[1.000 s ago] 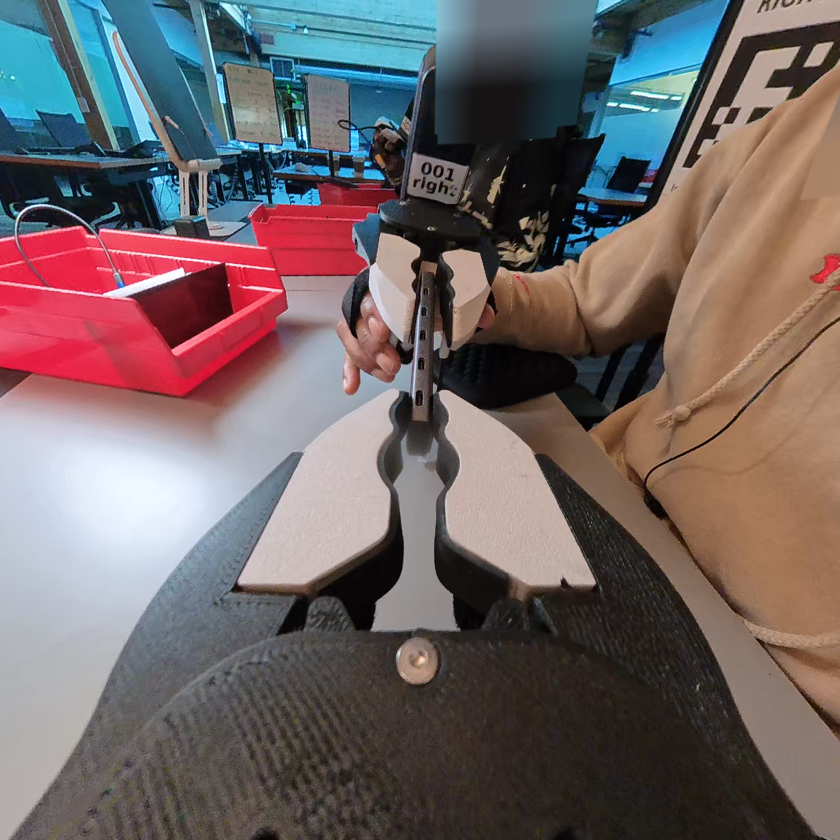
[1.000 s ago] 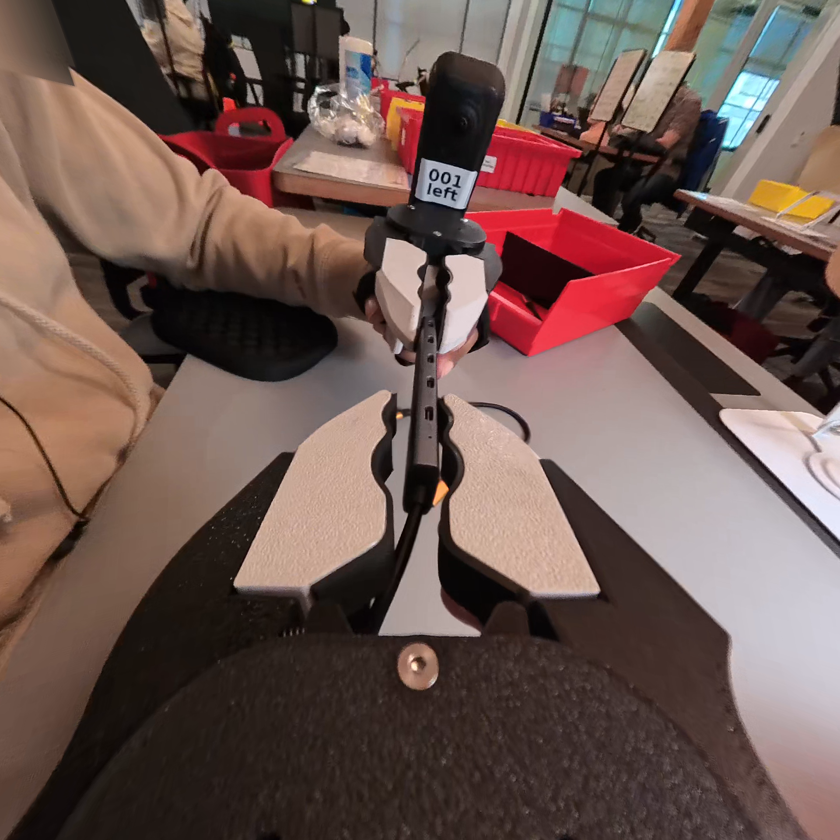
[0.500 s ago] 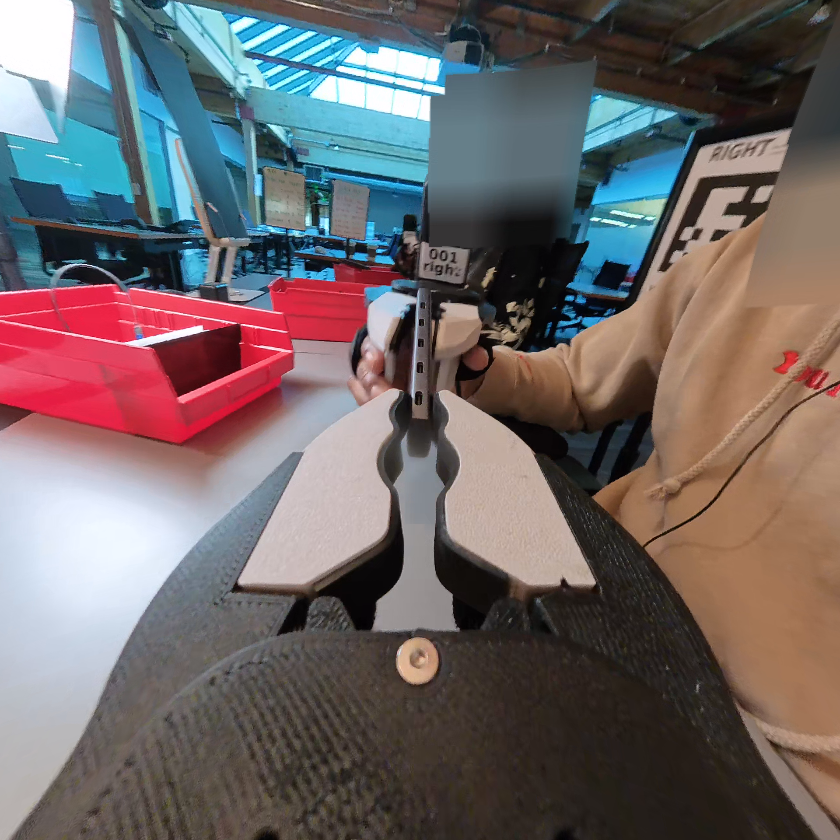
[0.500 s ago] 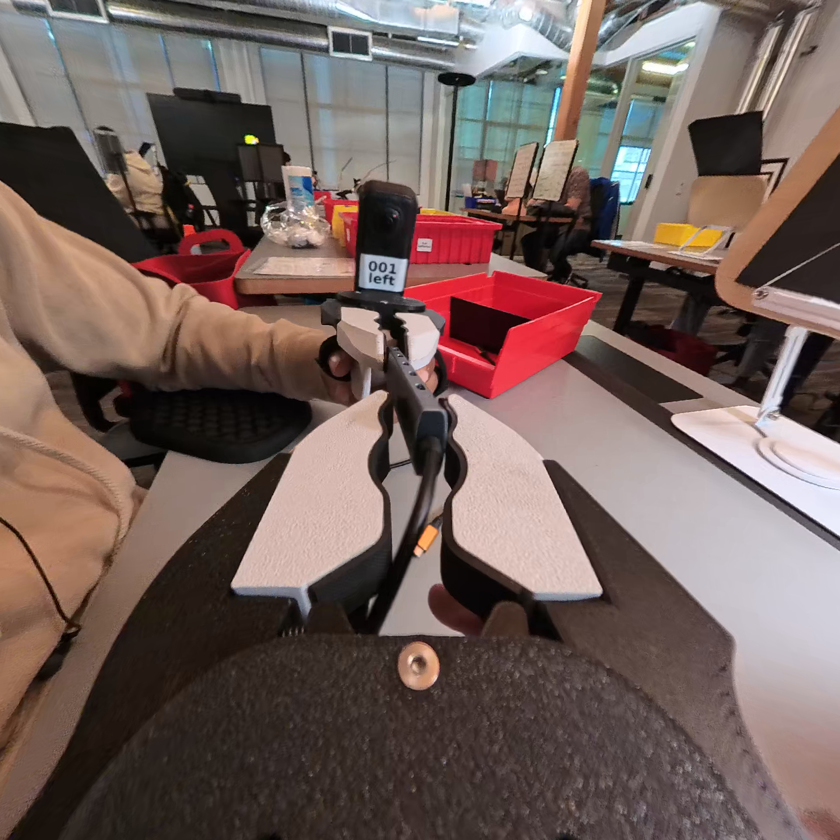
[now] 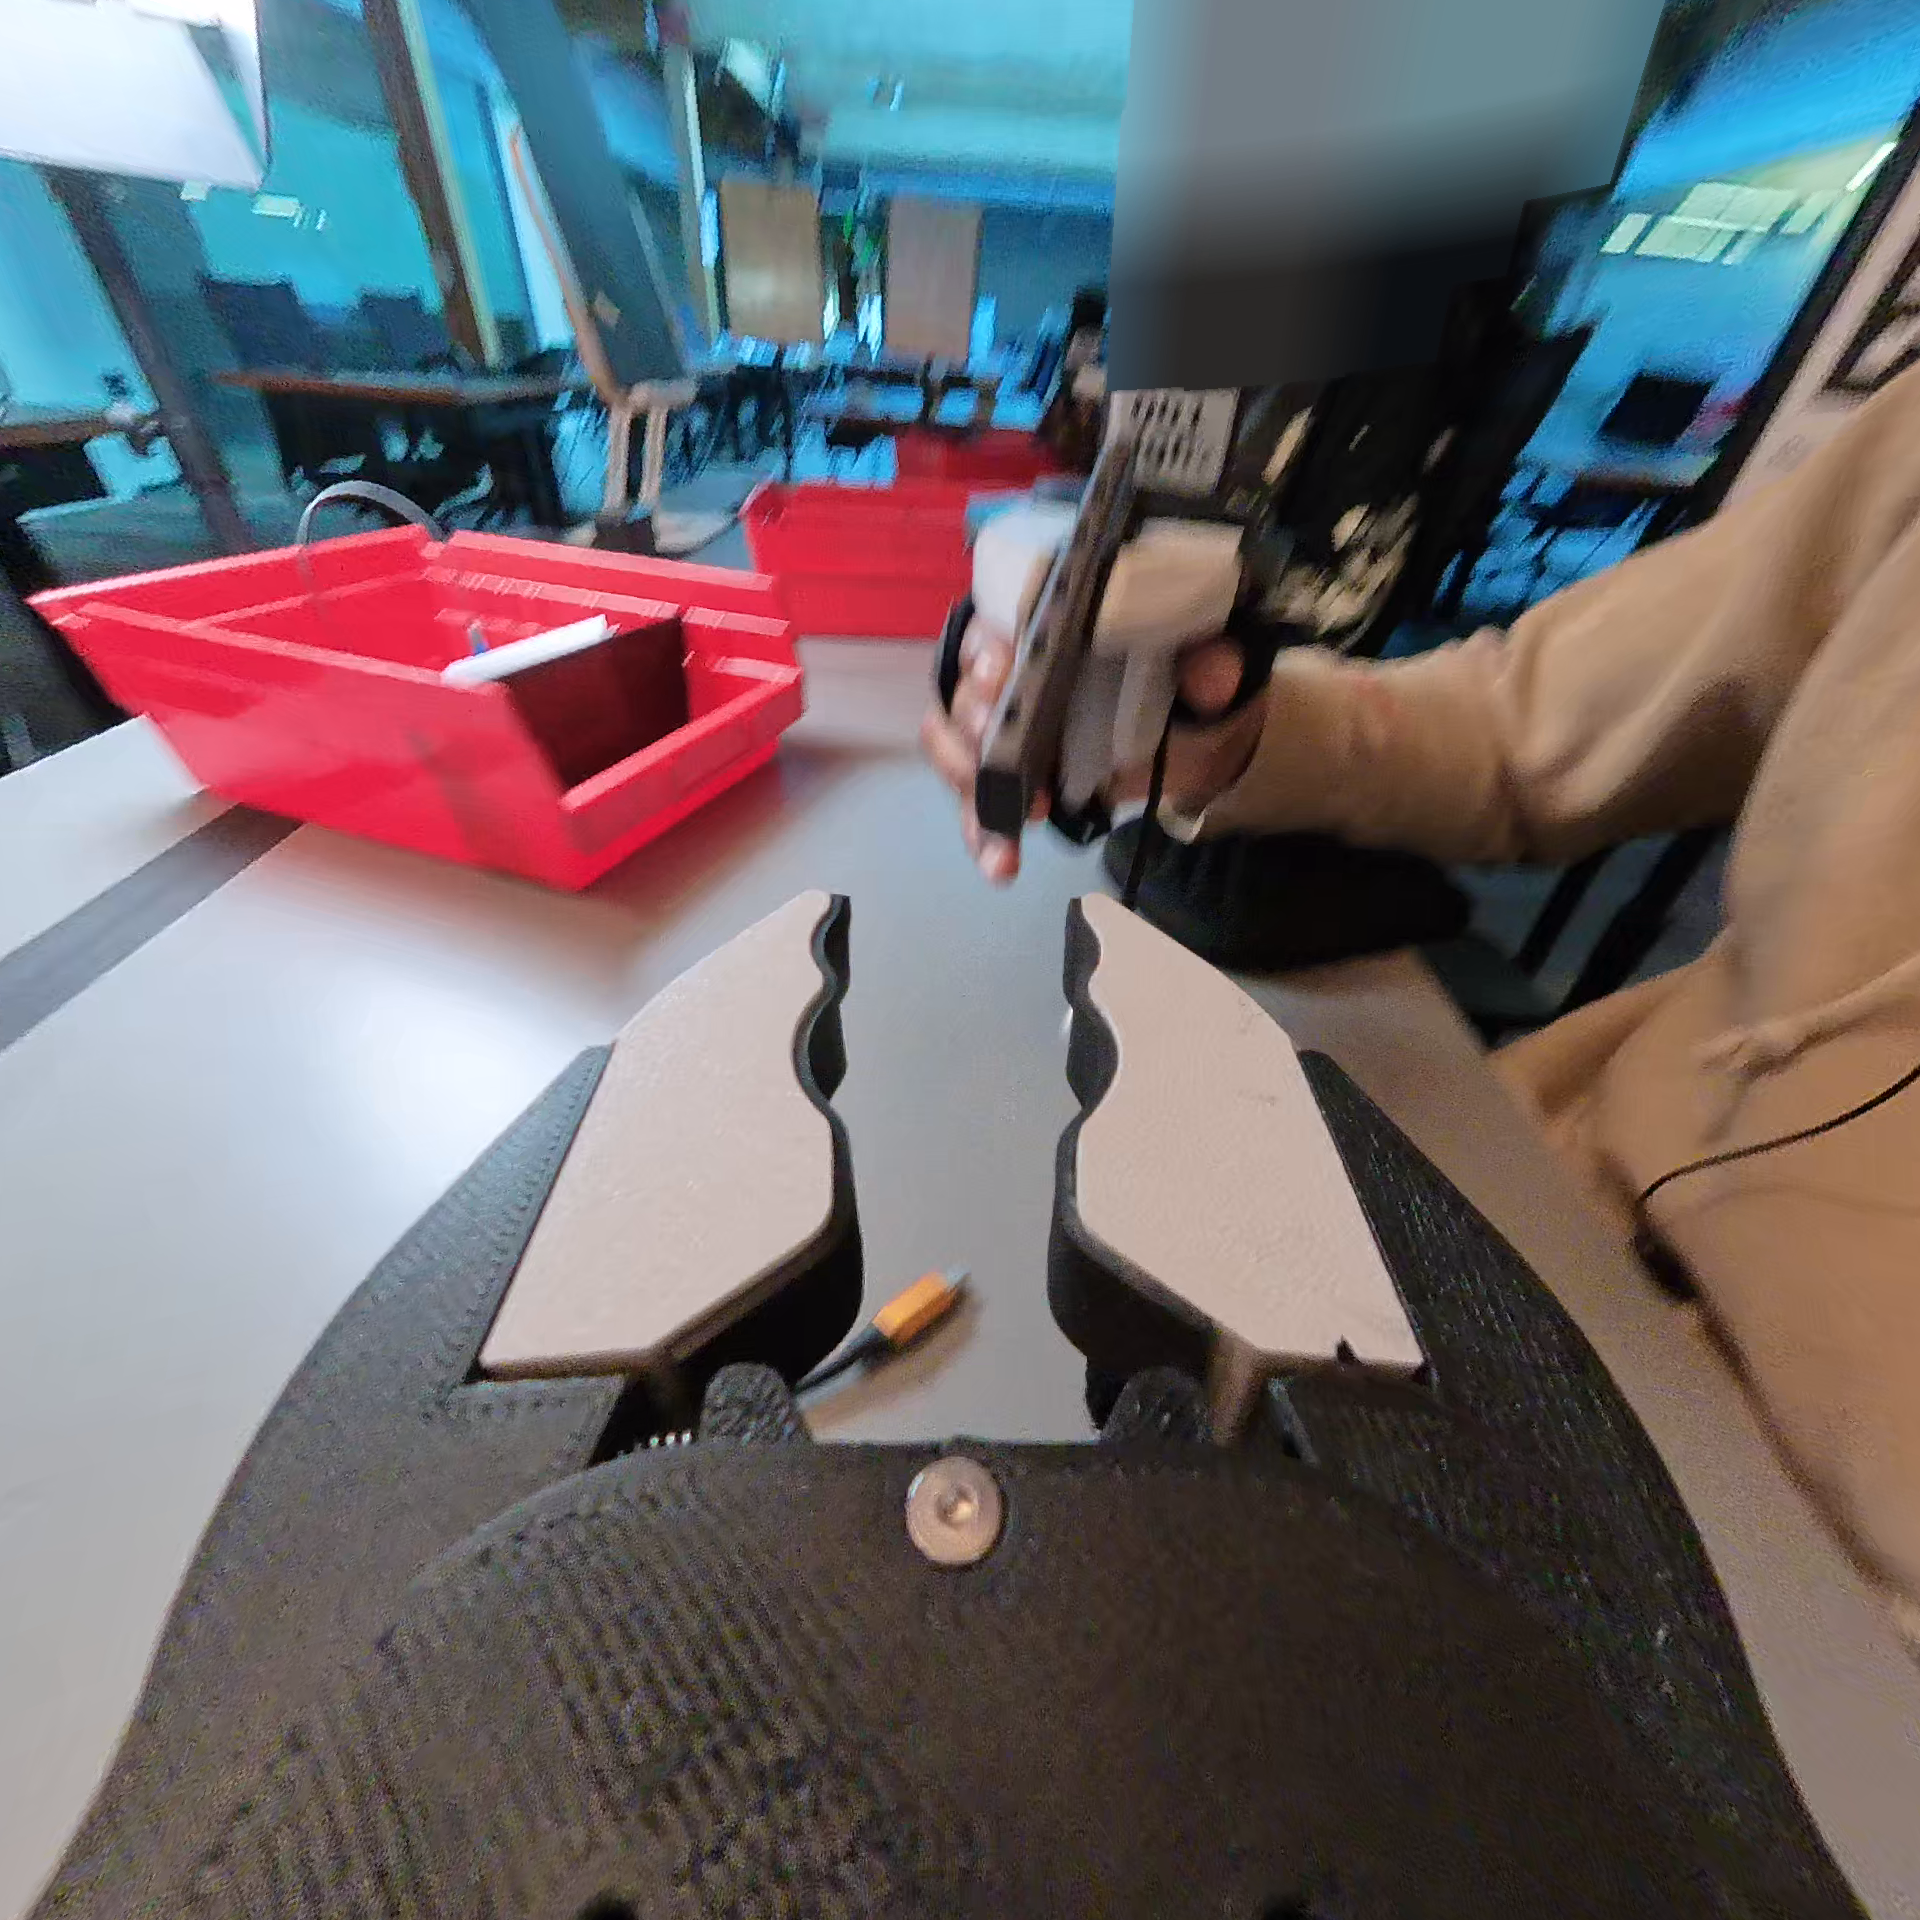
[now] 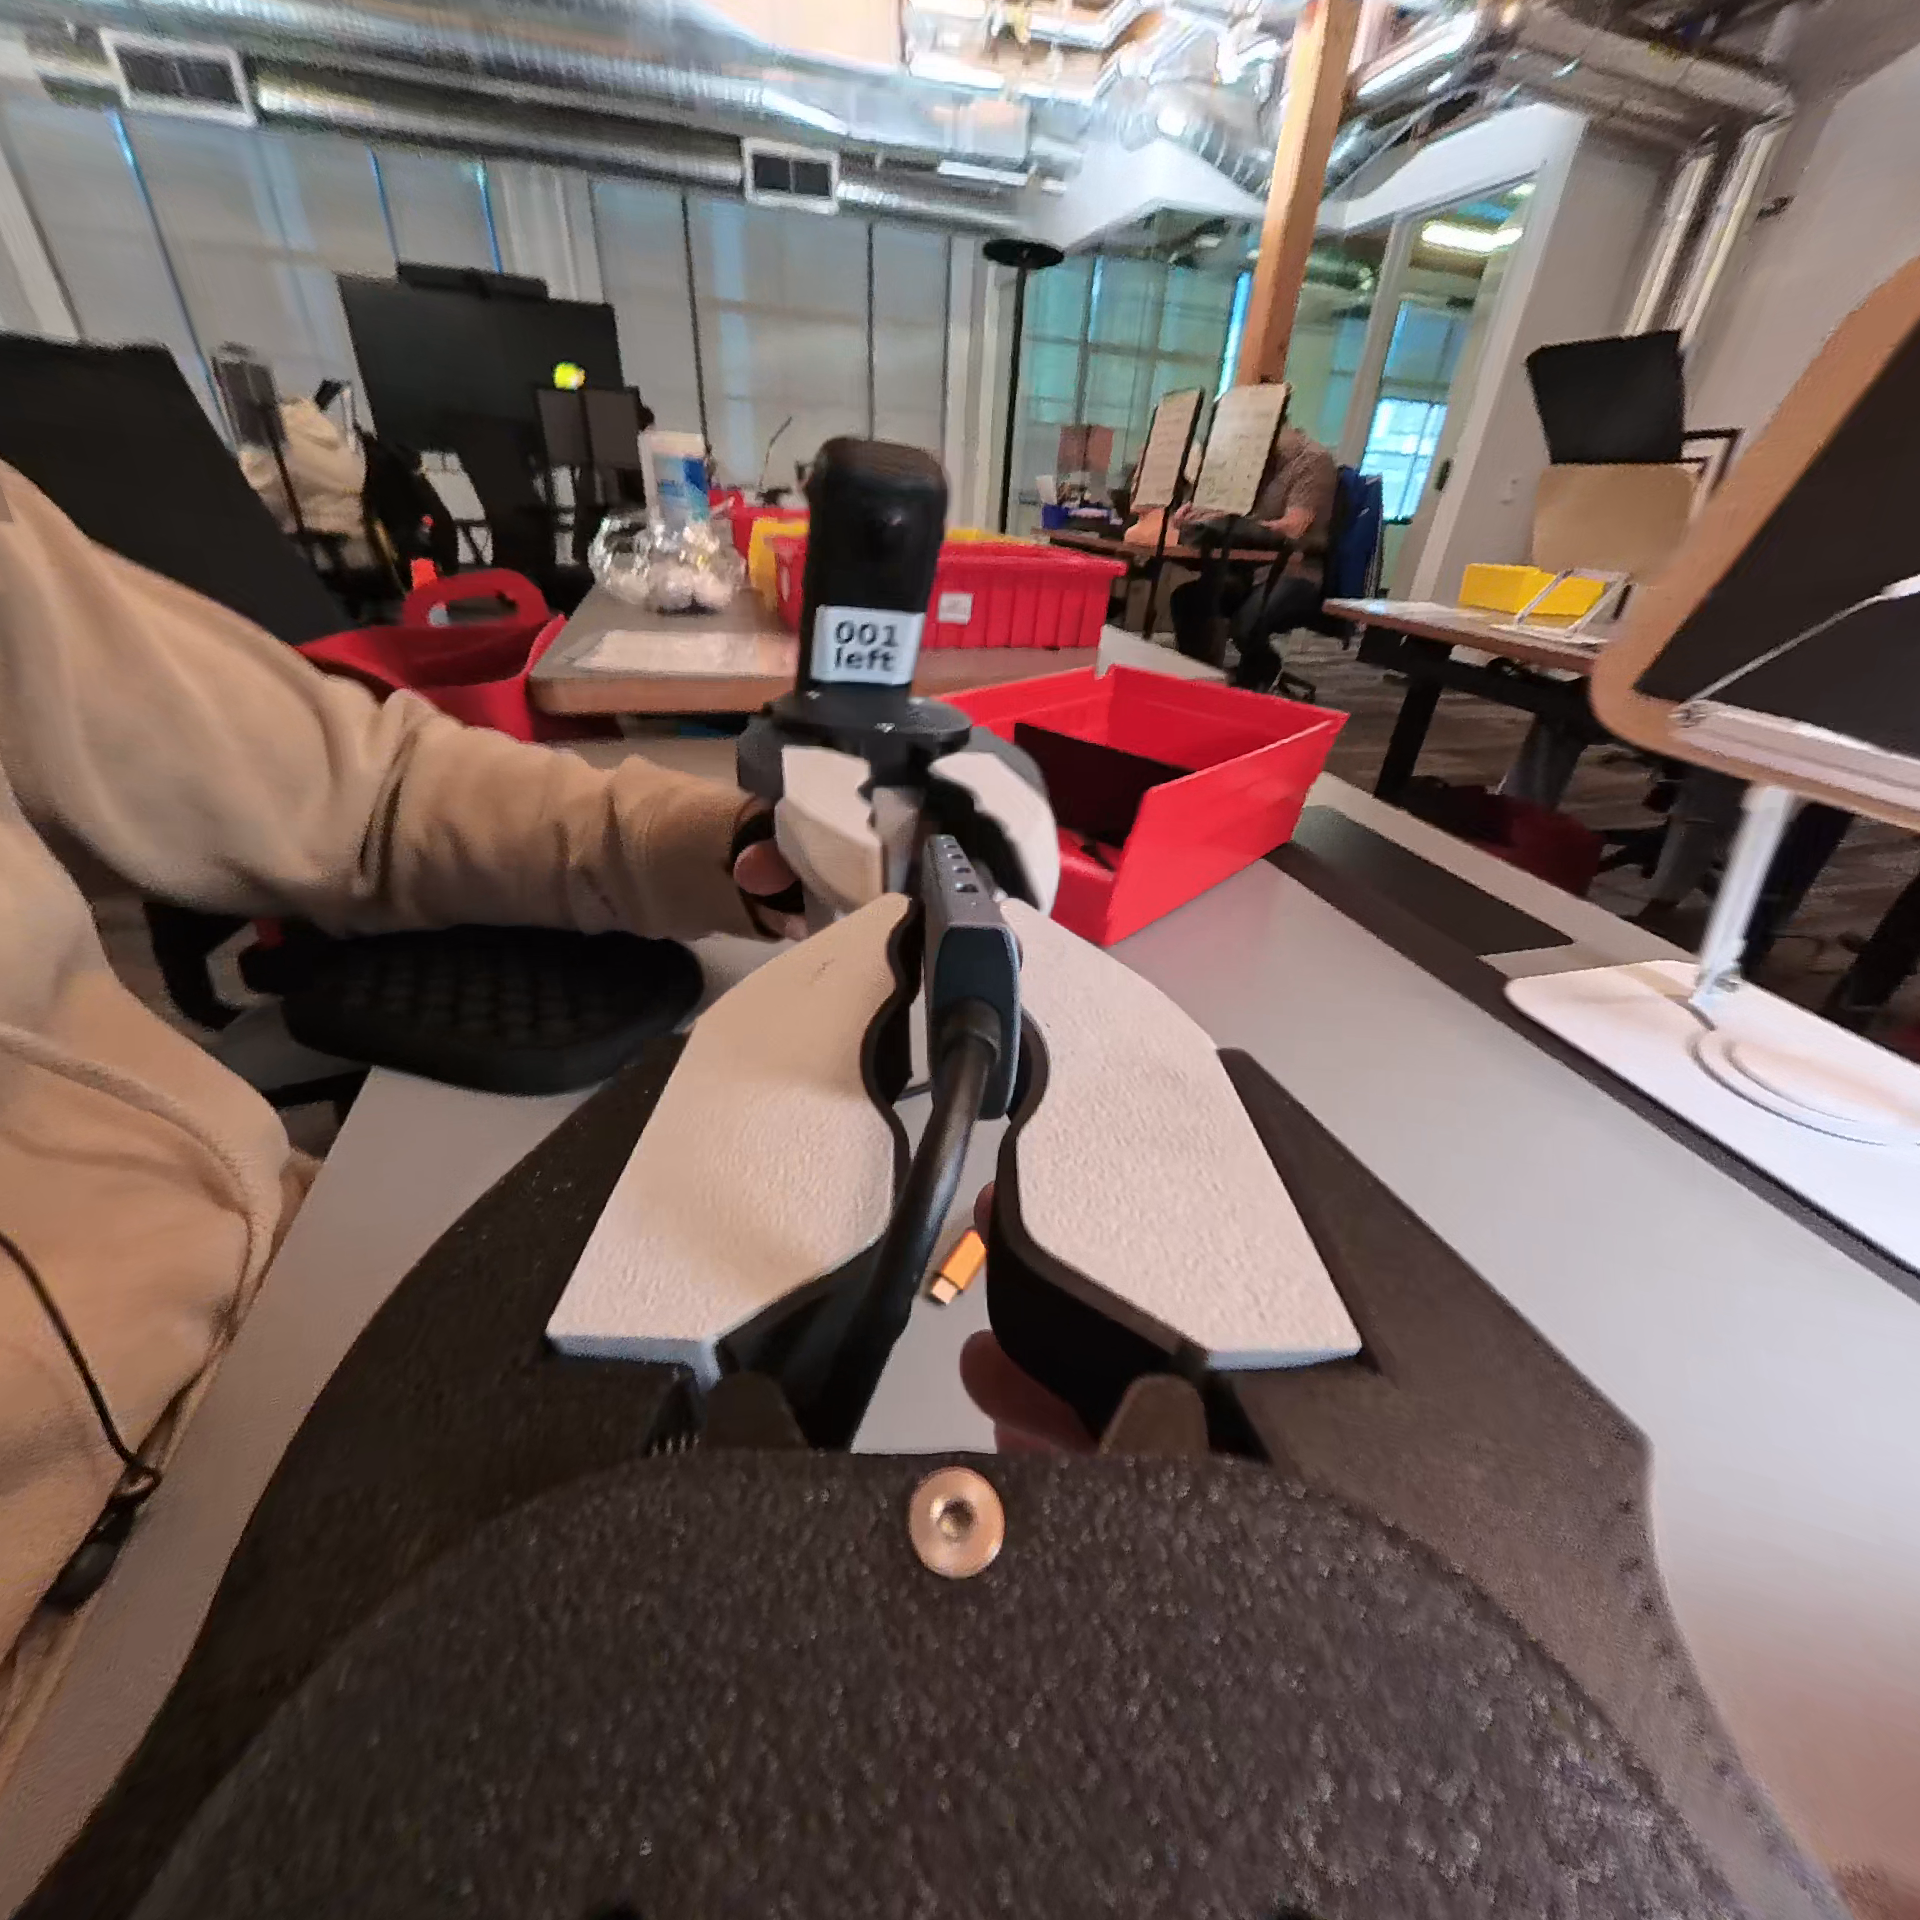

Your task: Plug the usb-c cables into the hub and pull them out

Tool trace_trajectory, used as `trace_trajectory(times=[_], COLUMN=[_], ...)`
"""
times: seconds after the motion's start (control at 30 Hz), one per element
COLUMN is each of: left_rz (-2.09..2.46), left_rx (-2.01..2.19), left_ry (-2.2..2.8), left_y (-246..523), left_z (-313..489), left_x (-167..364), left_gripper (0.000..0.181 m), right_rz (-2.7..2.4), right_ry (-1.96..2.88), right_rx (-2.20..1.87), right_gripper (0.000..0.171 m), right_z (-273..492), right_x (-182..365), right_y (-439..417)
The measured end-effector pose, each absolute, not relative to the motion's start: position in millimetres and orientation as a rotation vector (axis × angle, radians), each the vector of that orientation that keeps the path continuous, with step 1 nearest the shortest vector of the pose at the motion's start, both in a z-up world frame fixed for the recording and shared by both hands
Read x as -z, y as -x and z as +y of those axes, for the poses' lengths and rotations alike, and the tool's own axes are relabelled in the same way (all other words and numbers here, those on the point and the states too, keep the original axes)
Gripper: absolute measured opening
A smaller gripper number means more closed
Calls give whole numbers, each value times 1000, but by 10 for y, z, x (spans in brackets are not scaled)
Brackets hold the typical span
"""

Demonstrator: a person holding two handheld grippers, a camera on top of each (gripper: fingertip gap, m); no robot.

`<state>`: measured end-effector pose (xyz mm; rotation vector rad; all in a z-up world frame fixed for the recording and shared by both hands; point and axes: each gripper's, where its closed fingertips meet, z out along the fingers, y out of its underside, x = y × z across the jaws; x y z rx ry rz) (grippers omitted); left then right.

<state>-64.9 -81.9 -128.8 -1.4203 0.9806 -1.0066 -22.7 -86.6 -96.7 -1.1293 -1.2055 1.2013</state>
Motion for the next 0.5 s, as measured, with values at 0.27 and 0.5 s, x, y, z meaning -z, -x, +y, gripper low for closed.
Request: trace_trajectory(times=[0.27,0.5], left_rz=[1554,1882], left_rx=[498,416], left_ry=[1758,1825], left_y=[900,837], left_z=[-771,-662], left_x=[2339,2647], left_gripper=[43,35], right_rz=[-967,-1039], right_ry=[1201,1193], right_rx=[-1080,-1044], right_gripper=[10,10], right_z=[-202,-248], right_x=[848,991], right_y=[-253,-180])
